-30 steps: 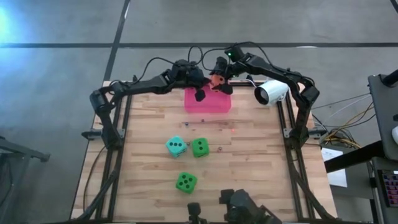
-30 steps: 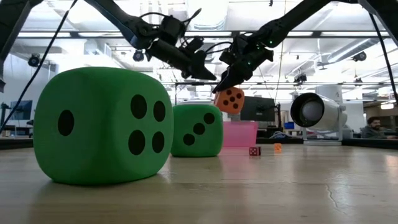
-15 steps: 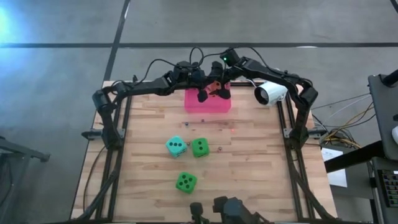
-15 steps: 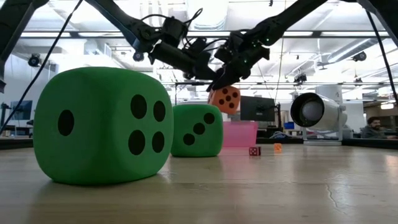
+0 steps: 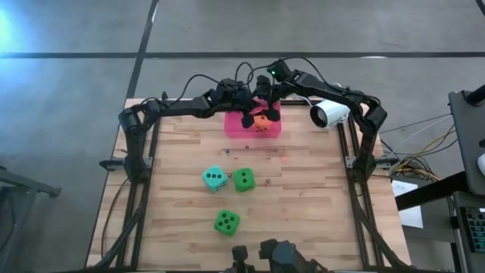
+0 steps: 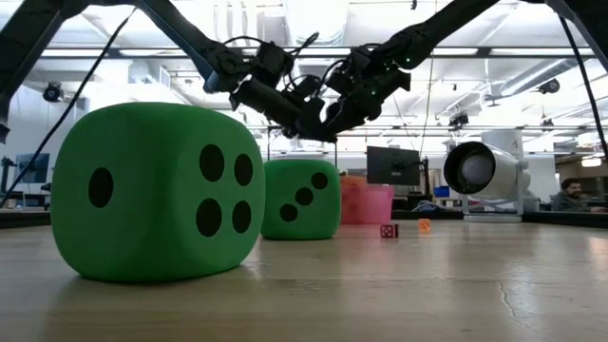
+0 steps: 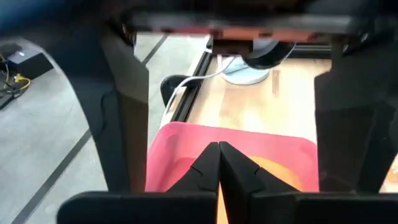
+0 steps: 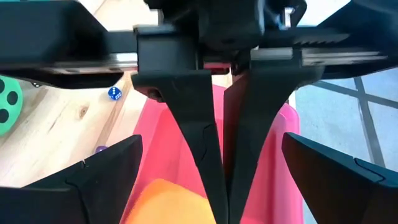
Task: Pick & Place Dice
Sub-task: Put the large orange dice into the pink bin
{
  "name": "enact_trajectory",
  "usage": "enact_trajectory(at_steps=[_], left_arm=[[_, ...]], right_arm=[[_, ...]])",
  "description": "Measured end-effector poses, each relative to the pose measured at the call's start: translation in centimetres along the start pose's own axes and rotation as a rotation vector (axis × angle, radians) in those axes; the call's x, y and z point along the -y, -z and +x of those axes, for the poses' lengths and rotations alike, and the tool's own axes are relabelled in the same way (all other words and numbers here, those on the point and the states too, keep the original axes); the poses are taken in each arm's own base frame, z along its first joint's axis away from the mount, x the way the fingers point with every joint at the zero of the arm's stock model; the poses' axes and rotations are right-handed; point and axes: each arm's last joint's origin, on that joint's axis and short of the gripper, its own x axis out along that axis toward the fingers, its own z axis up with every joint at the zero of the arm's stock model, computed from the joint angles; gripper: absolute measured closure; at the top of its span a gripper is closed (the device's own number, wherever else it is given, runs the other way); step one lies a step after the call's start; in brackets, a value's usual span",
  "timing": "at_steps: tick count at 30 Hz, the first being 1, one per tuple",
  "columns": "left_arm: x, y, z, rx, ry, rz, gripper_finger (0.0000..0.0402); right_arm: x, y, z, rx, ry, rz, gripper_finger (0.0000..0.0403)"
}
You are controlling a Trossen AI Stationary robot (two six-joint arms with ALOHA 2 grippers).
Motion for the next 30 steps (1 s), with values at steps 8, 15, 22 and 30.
enact_trajectory(at_steps=[8, 15, 22, 30], left_arm=[[-0.1, -0.2, -0.4, -0.009, 0.0, 0.003, 0.0394], [-0.2, -1.5, -3.3, -0.086, 0.01, 0.03, 0.0394], [0.3, -2.8, -6.7, -0.169, 0.039, 0.053, 0.0393], [1.8, -1.7, -11.7, -0.116, 0.02, 0.062, 0.0388]], right_arm=[[0.1, 0.2, -0.6, -0.012, 0.0, 0.016, 0.0023], [-0.8, -0.4, -3.5, -0.088, 0.047, 0.049, 0.0023], [-2.0, -0.2, -4.4, -0.156, -0.005, 0.144, 0.0023], [-3.5, 0.5, -2.8, -0.207, -0.08, 0.165, 0.0023]])
